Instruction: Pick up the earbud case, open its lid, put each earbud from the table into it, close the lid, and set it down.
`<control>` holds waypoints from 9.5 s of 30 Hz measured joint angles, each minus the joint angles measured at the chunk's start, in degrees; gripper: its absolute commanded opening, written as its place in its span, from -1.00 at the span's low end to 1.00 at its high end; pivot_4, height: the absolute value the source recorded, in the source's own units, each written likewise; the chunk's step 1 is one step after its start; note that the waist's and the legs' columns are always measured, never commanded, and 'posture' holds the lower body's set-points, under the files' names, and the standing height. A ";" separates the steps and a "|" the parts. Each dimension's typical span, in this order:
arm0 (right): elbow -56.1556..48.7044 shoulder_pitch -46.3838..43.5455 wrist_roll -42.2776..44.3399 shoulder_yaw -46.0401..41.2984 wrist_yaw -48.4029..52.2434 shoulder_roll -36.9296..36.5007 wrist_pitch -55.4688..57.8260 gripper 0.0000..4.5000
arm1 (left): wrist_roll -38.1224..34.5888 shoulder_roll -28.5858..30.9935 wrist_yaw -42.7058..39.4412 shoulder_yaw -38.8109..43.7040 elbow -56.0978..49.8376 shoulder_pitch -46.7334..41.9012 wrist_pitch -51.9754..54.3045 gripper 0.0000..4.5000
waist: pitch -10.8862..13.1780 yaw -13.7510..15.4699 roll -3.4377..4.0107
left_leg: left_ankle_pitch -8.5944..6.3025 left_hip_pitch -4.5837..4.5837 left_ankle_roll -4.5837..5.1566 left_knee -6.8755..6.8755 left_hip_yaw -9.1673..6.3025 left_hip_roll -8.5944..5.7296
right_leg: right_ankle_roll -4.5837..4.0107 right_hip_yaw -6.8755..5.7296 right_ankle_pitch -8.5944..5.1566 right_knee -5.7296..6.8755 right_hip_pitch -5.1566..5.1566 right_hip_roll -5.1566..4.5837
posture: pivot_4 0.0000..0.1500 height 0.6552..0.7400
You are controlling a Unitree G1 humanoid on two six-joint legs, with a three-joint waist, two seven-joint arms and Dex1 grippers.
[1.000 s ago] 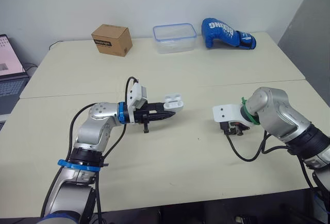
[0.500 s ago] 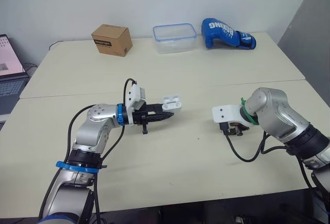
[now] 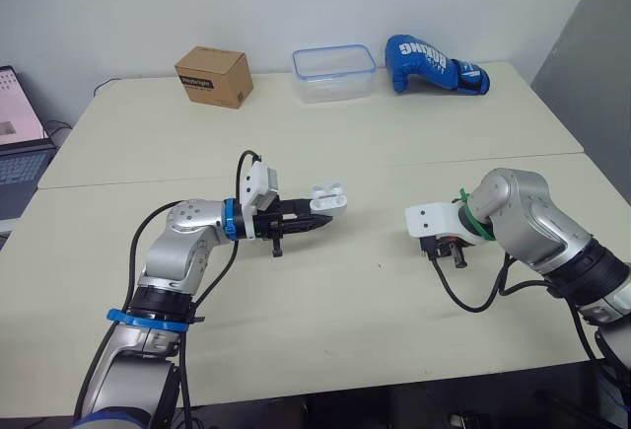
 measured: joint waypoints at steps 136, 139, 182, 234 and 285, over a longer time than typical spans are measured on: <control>-23.84 20.00 35.92 -27.99 -65.86 44.45 6.06 0.05 | -0.43 -4.81 5.60 3.88 7.65 -6.87 2.72 -0.66 | -0.08 -1.26 0.05 | 0.03 0.38 -0.06 -0.13 0.05 0.03 | -0.01 0.33 0.00 0.48 -0.13 0.04 | 1.00 0.78; -28.49 14.64 45.01 -33.74 -58.33 35.41 12.68 0.05 | -0.43 -3.65 3.66 3.88 7.75 -6.37 2.51 -0.66 | -0.07 -1.27 0.05 | 0.03 0.39 -0.05 -0.13 0.03 0.03 | -0.01 0.30 0.00 0.42 -0.08 0.04 | 1.00 0.78; 35.21 -14.28 3.75 0.93 -6.86 6.64 -4.39 0.05 | -2.80 -3.39 -1.16 3.83 -1.14 1.02 4.86 -0.66 | -0.03 -1.27 -0.02 | -0.03 0.32 0.04 -0.17 0.47 0.07 | -0.01 0.26 0.01 0.02 -0.01 -0.01 | 1.00 0.78; 1.69 -0.72 2.39 -1.73 6.19 -2.95 -9.94 -0.81 | -3.05 -2.79 -0.77 3.76 -1.54 2.11 4.84 -0.66 | -0.03 -0.83 -0.02 | -0.03 0.30 0.04 -0.14 0.47 0.07 | -0.01 0.25 0.02 0.02 0.00 0.00 | 1.00 0.78; -5.62 3.06 -6.86 0.02 6.19 -2.36 -4.92 -0.38 | -3.01 -3.29 -0.13 3.25 -1.50 2.09 3.75 -0.66 | -0.04 -0.64 -0.02 | -0.03 0.31 0.04 -0.12 0.47 0.07 | -0.01 0.24 0.02 0.02 0.03 -0.01 | 1.00 0.78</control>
